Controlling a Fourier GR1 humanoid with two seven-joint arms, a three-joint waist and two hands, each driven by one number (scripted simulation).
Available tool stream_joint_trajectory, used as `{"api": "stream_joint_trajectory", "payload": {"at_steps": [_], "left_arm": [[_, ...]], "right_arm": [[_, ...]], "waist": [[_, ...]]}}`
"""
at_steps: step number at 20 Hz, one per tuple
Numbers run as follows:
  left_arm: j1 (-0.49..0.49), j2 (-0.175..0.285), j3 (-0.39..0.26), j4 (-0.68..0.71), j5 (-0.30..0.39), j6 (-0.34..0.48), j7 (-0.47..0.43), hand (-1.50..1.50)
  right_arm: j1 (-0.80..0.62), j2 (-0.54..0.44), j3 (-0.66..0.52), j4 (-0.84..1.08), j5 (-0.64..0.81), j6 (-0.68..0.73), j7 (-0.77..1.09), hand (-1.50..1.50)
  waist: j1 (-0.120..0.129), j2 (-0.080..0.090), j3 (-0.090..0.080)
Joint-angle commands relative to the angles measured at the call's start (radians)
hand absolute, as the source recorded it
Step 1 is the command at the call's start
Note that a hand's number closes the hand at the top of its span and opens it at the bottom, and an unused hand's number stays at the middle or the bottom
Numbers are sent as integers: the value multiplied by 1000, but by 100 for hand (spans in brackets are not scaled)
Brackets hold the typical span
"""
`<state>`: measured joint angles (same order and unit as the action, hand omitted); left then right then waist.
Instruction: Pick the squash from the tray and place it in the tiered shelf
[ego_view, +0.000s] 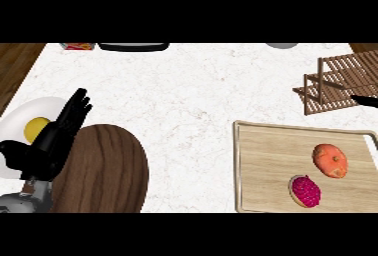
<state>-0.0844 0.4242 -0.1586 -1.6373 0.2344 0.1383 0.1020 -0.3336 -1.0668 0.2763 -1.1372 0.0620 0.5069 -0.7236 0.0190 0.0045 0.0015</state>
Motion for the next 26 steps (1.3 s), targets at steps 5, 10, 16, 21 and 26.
{"api": "stream_joint_trajectory", "payload": {"at_steps": [5,10,16,21,26], "left_arm": [[25,-23,16,14,-37,-25,-30,0],[-2,-29,47,-37,-47,-14,59,0],[-3,-34,75,-53,-47,-39,72,0],[56,-48,96,-61,-59,-73,34,0],[65,-97,73,-54,-107,-76,11,0]], "right_arm": [[-53,40,76,-2,180,13,-71,-150],[-65,129,86,86,283,-59,-122,-150],[1,89,122,-14,346,-37,-68,-150],[8,104,108,-125,396,-3,65,-150],[48,159,110,-124,509,-74,94,-150]], "waist": [[-11,-4,-2],[-8,-3,-1],[-14,-4,-1],[-17,-6,-2],[-17,-6,-2]]}}
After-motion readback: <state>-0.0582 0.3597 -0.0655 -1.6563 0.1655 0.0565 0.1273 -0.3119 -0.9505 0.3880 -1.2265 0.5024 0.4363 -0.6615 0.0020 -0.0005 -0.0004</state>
